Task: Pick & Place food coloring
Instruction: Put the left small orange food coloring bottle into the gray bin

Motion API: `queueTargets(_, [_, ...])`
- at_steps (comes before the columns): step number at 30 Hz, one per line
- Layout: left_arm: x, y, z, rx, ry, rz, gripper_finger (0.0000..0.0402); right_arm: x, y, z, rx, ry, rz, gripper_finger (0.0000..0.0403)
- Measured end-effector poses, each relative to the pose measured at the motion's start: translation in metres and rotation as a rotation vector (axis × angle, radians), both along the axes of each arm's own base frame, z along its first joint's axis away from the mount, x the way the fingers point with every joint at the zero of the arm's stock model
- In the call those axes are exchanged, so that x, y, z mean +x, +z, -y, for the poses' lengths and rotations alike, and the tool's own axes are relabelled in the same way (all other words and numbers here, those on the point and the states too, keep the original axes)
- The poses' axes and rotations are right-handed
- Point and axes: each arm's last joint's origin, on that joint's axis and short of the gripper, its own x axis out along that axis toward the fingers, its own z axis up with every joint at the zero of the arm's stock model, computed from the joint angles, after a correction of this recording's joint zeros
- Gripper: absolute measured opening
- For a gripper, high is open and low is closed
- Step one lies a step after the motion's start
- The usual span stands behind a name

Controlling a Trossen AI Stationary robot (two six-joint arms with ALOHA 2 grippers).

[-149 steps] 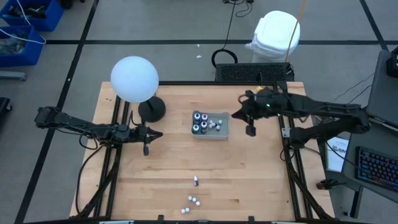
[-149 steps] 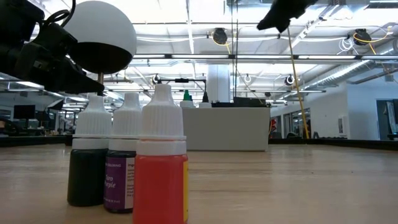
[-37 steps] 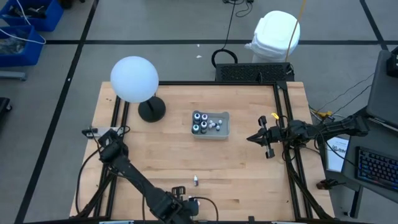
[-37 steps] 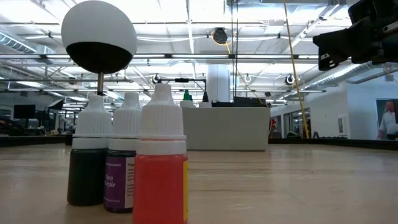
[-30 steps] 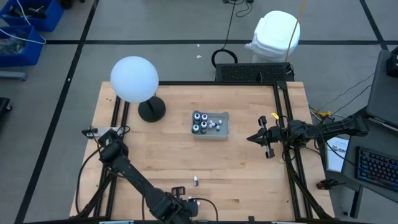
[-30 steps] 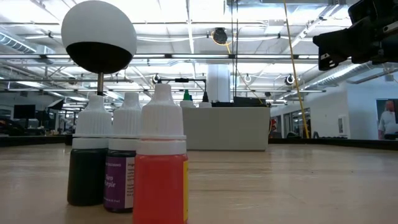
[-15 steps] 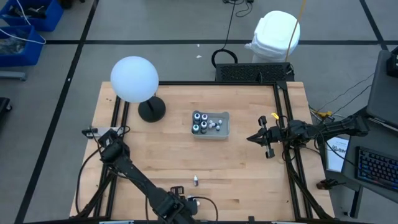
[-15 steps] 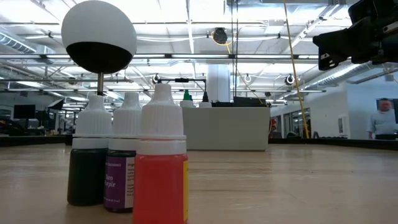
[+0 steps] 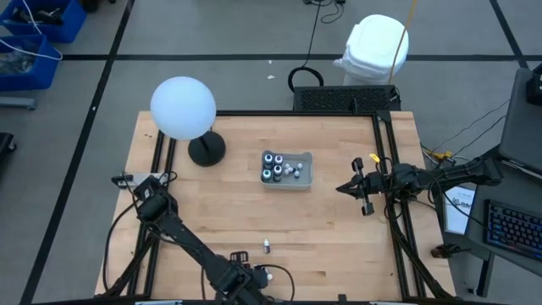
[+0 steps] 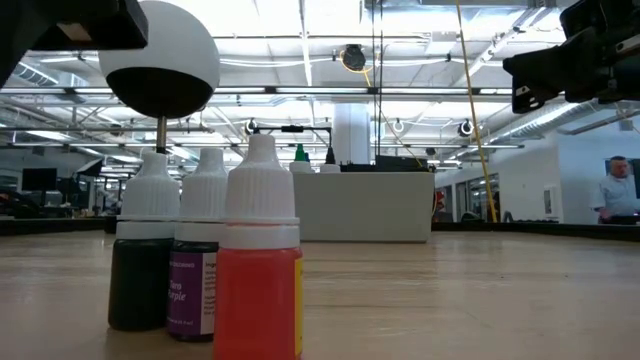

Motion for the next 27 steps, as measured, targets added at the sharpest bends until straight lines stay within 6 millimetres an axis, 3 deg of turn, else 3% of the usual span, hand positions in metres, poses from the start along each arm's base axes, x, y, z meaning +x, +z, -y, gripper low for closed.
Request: queueTargets(27, [0.005, -0.0075, -0.0015, -0.049, -0.022, 0.017, 0.0216, 0.0, 0.0, 0.0, 0.001, 0.0, 0.0, 0.0])
